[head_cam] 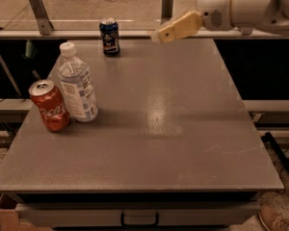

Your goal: Move blue plastic bottle near coke can

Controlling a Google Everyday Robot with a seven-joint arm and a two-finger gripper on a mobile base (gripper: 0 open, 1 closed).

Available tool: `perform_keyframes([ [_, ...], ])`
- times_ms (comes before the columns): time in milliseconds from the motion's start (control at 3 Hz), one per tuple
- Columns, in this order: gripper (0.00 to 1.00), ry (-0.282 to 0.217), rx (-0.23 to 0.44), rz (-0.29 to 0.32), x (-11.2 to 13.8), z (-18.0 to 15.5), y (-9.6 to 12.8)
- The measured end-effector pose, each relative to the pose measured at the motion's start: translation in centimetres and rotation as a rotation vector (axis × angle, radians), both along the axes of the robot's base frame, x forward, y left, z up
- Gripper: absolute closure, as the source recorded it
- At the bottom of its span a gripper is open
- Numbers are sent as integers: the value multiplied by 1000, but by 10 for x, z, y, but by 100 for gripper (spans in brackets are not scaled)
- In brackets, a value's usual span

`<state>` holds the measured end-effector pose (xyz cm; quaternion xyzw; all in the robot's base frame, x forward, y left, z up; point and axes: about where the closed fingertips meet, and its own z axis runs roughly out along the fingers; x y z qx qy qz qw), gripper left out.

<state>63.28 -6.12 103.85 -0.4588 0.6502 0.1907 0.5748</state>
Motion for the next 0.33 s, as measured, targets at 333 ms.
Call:
perform_keyframes([
  [333,0,-17,5,-31,2,7,-13],
])
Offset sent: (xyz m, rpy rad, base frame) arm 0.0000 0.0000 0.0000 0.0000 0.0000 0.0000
